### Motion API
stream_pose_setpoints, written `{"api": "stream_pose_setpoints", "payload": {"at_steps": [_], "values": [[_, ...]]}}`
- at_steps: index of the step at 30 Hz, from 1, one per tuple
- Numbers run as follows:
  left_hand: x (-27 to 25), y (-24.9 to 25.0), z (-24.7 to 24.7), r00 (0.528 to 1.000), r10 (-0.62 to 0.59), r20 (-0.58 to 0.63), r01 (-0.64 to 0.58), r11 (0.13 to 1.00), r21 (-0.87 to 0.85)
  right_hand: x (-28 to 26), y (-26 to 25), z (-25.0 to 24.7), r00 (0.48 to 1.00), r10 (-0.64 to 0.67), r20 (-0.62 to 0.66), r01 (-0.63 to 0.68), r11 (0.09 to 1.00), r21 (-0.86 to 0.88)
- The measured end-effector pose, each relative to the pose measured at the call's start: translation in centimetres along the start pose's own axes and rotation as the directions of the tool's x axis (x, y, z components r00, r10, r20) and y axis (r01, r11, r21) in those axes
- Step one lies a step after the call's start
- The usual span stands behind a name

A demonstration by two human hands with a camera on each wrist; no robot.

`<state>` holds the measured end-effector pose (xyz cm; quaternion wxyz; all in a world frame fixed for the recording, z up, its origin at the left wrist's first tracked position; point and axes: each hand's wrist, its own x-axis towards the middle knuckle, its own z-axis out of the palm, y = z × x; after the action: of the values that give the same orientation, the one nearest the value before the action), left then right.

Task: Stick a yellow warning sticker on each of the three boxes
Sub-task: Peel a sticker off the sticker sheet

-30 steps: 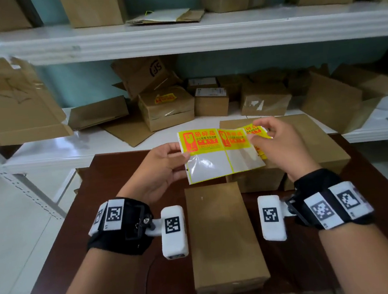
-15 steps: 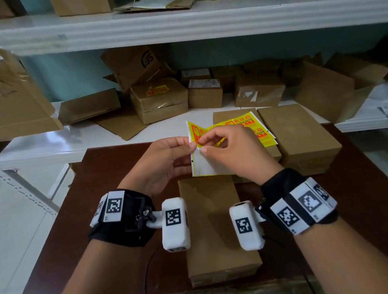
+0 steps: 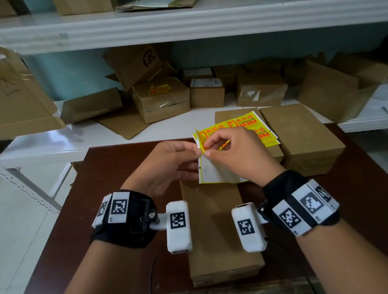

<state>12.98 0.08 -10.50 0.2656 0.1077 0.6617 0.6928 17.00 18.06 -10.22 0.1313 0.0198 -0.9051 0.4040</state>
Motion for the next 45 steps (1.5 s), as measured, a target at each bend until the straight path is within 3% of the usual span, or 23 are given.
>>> {"api": "stream_pose_setpoints", "payload": {"at_steps": [13, 26, 45], "values": [[0.02, -0.13, -0.09, 1.0, -0.007, -0.014, 0.006, 0.999, -0.043, -0.05, -0.01, -0.34, 0.999, 0.025, 0.02, -0.025, 1.0, -0.011], [0.16, -0.2, -0.1, 0.998, 0.0, -0.056, 0.003, 0.998, 0.055, -0.28, -0.42, -0.18, 0.999, 0.044, -0.003, -0.044, 0.999, 0.001], [0.15, 0.12, 0.47, 0.997, -0.005, -0.075, 0.009, 0.999, 0.053, -0.17, -0.3, -0.06, 0.998, 0.068, 0.006, -0.067, 0.997, -0.04]]}}
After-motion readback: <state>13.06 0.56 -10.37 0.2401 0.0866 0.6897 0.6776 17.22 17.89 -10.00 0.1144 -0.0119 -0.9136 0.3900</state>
